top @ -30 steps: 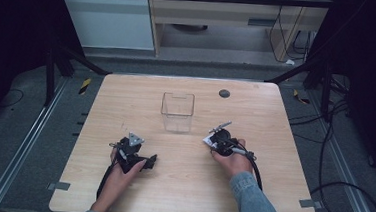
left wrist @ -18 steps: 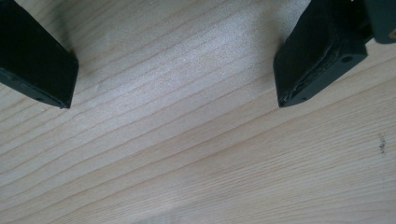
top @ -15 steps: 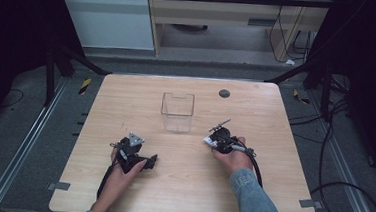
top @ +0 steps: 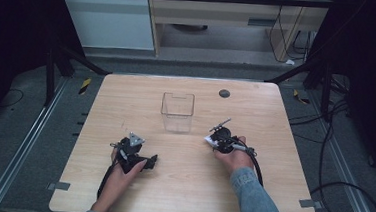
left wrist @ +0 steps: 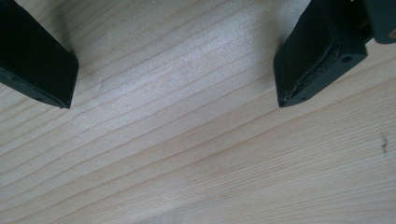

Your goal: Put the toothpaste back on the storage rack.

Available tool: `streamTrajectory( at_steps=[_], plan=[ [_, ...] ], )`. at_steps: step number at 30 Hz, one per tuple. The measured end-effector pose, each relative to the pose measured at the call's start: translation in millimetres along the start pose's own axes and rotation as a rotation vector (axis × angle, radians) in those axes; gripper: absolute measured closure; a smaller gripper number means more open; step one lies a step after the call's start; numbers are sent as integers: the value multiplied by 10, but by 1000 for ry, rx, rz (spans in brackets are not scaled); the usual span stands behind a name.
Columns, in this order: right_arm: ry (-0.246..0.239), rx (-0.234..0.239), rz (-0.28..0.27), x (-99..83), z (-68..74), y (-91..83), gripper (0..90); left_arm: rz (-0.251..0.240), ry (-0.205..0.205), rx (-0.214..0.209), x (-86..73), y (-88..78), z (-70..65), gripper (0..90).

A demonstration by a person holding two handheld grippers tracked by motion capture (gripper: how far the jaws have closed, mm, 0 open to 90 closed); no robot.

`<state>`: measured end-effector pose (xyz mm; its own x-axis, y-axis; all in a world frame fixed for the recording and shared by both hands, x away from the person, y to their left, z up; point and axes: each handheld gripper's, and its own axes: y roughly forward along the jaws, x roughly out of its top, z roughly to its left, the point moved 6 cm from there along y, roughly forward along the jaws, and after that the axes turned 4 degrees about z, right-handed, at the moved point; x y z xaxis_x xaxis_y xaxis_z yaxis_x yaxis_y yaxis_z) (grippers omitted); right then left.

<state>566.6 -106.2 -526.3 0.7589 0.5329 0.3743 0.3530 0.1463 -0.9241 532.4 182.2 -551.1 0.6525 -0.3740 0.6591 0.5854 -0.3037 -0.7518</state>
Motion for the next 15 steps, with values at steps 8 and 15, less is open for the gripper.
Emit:
streamTrajectory(
  at_steps=[8, 15],
  plan=[
    [-10, 8, -4, -9, 10, -26, 775, 0, 0, 0, 0, 0, 0, 0],
    [-12, 23, -30, -8, 45, -182, 785, 0, 0, 0, 0, 0, 0, 0]
  ],
)
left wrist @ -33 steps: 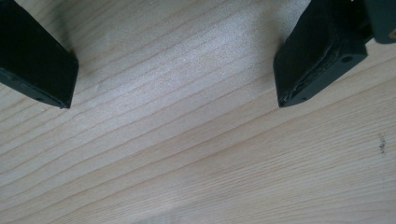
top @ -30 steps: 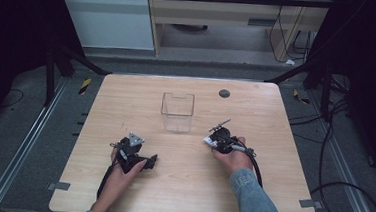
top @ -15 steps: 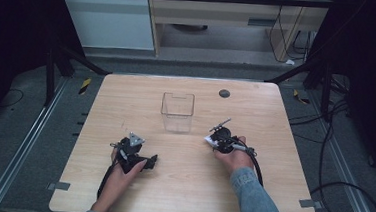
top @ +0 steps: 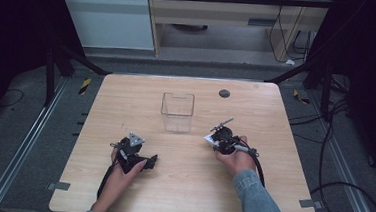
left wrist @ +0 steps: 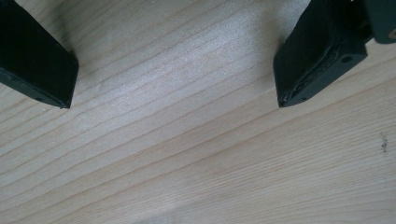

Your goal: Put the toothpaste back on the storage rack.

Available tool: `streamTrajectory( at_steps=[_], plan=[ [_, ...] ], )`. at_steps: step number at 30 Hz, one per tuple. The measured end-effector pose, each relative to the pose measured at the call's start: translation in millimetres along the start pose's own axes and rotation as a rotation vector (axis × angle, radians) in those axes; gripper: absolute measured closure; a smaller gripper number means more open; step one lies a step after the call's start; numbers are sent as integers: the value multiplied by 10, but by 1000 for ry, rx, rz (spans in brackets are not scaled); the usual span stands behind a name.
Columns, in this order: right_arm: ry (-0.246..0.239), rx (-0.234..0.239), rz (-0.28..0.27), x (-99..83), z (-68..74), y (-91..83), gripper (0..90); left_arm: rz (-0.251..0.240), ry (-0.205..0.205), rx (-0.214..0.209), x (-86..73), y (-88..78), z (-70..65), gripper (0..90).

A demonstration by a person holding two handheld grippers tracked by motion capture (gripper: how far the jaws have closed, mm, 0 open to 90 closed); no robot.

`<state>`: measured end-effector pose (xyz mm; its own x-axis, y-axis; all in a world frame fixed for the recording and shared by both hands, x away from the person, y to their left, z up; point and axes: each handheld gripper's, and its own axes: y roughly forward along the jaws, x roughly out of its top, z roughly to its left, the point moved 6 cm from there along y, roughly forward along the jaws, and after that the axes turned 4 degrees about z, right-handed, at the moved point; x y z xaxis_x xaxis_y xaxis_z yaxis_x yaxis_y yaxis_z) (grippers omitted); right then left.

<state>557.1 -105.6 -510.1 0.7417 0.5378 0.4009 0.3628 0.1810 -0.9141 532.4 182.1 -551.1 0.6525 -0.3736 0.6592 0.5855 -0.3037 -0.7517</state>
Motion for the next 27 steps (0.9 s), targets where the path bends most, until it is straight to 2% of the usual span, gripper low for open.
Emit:
streamTrajectory(
  at_steps=[6, 14, 27],
  plan=[
    [-6, -11, -60, 64, -6, -235, 786, 1, 1, 0, 0, 0, 1, 0],
    [1, 0, -216, 207, -7, -588, 786, -1, -1, 0, 0, 1, -1, 0],
    [20, 25, -443, 371, 74, -795, 787, -1, -1, 0, 0, 1, -1, 0]
  ],
)
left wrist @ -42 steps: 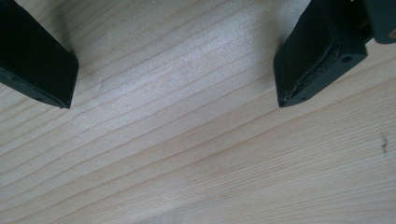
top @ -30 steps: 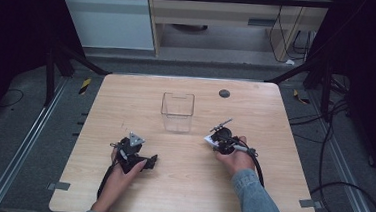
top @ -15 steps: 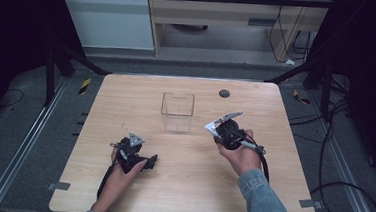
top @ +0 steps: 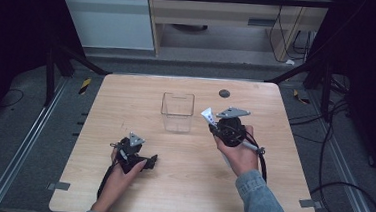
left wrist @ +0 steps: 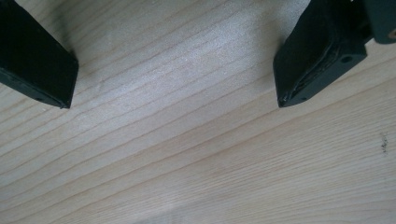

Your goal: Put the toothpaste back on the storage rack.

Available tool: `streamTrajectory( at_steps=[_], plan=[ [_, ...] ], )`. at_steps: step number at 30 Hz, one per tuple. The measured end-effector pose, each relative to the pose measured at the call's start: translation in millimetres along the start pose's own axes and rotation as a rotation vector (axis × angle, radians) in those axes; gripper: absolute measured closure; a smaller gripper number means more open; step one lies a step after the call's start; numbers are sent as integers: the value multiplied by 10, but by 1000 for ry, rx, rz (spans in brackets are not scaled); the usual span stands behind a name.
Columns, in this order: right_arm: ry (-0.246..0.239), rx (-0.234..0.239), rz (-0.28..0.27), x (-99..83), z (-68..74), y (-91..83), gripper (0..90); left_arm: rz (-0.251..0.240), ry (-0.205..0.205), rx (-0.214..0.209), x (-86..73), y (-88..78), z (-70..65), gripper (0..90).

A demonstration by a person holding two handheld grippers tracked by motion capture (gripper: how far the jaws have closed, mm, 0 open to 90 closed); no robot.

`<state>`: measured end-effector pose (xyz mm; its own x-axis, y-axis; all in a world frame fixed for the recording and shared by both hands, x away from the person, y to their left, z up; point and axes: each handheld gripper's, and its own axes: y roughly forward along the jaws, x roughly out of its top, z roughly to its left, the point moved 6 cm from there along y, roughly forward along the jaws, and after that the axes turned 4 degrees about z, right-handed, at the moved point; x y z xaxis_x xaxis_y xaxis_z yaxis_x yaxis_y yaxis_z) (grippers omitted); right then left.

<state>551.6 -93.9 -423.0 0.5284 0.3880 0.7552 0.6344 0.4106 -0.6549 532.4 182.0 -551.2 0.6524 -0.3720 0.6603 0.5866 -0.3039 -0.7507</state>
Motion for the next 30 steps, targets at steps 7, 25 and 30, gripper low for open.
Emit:
streamTrajectory(
  at_steps=[7, 25, 30],
  plan=[
    [9, 15, -43, 55, 91, 74, 788, 0, 0, 0, 0, 0, 0, 0],
    [18, 13, -84, 97, 167, 107, 794, 0, 0, 1, 0, 0, -1, 0],
    [28, 22, -104, 120, 169, 89, 796, 0, 0, 1, 0, 0, -1, 0]
  ],
)
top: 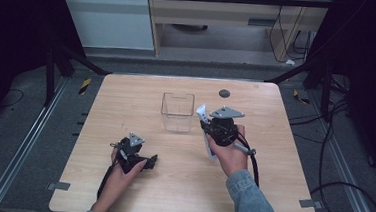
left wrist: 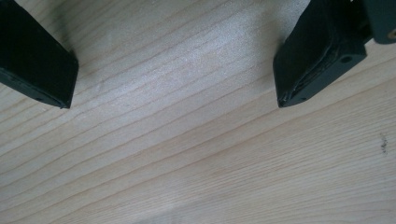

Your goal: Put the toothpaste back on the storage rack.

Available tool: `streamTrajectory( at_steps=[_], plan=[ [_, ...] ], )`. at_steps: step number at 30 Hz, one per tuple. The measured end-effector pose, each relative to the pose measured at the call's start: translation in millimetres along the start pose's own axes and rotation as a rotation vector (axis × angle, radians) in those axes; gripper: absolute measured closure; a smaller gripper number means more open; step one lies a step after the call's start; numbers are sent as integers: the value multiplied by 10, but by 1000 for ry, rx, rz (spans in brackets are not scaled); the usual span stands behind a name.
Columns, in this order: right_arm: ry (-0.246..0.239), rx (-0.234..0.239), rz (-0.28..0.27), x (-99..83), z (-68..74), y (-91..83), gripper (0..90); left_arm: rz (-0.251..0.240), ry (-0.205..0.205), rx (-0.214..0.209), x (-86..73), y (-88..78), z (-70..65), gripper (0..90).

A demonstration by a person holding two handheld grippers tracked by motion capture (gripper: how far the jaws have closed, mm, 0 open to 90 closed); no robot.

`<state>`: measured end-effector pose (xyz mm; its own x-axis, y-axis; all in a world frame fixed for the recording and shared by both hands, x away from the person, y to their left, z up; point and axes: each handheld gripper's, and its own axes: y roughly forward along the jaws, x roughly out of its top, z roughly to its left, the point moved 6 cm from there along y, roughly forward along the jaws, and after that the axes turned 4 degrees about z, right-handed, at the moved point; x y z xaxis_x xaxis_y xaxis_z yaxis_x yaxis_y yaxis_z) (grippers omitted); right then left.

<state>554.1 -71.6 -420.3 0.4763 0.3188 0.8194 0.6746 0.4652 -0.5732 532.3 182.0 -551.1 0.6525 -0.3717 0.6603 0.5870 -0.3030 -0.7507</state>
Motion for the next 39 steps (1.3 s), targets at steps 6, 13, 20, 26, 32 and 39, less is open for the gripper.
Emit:
streamTrajectory(
  at_steps=[6, 13, 20, 26, 32, 39],
  plan=[
    [11, 5, -29, 31, 13, -14, 796, 0, 0, 0, 0, 0, 0, 0],
    [11, 8, -52, 60, 48, -19, 795, 0, 0, 0, 0, 0, 0, 0],
    [5, 23, -66, 75, 113, -24, 794, 0, 0, 0, 0, 0, 0, 0],
    [6, 35, -70, 83, 153, -20, 794, 0, 0, 0, 0, 0, 0, 0],
    [1, 50, -76, 96, 234, -3, 793, 0, 1, 0, 0, 0, 0, 0],
    [-4, 61, -80, 109, 294, 15, 793, 1, 2, -1, 0, -1, -3, 0]
  ],
)
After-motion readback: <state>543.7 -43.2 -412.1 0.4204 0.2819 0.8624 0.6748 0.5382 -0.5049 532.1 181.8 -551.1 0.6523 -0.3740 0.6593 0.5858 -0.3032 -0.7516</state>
